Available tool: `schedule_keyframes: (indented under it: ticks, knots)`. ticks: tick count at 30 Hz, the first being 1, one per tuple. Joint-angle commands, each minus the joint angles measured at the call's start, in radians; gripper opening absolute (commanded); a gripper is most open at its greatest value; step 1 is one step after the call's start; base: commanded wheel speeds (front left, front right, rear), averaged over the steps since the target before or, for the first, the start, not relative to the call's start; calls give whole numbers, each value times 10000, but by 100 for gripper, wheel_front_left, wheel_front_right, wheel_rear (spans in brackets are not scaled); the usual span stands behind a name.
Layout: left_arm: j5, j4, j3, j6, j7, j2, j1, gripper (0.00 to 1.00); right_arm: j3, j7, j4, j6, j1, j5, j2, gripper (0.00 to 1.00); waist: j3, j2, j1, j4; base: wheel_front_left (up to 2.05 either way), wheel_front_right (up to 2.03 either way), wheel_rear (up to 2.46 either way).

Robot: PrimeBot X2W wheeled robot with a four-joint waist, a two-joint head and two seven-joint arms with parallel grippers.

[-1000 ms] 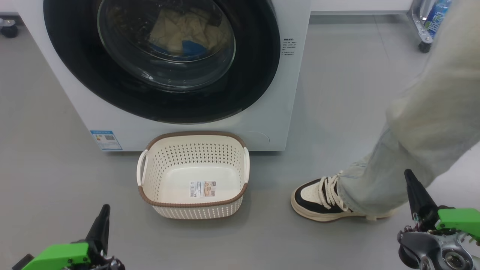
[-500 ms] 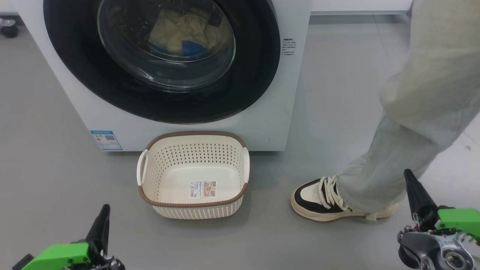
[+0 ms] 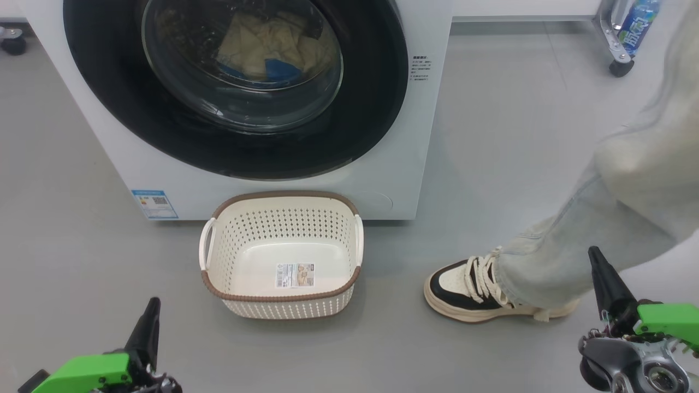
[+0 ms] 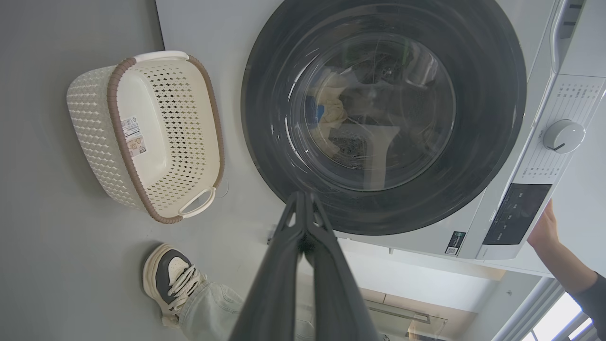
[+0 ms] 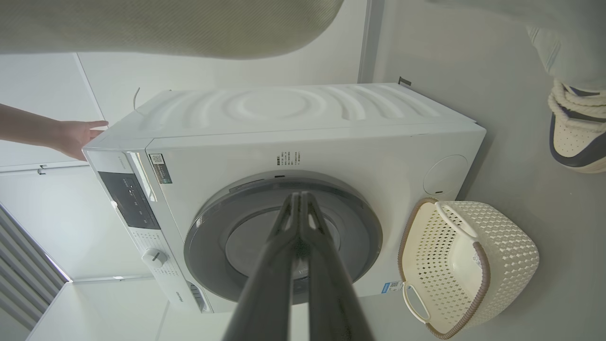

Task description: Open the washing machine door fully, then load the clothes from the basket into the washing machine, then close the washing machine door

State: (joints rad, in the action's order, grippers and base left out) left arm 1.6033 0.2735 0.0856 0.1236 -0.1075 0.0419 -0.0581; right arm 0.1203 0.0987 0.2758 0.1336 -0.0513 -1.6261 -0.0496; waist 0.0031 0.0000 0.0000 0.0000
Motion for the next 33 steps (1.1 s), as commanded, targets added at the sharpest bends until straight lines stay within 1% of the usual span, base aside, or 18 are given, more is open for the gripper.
schedule_keyframes:
  ticks: [1, 33]
  knots:
    - [53, -284, 281, 71, -57, 83, -499, 0, -162, 68, -316, -29, -557, 95, -81, 0, 0, 0, 0, 0, 0, 0, 0]
    - [54, -284, 281, 71, -57, 83, -499, 0, -122, 100, -314, -29, -560, 129, -53, 0, 0, 0, 0, 0, 0, 0, 0]
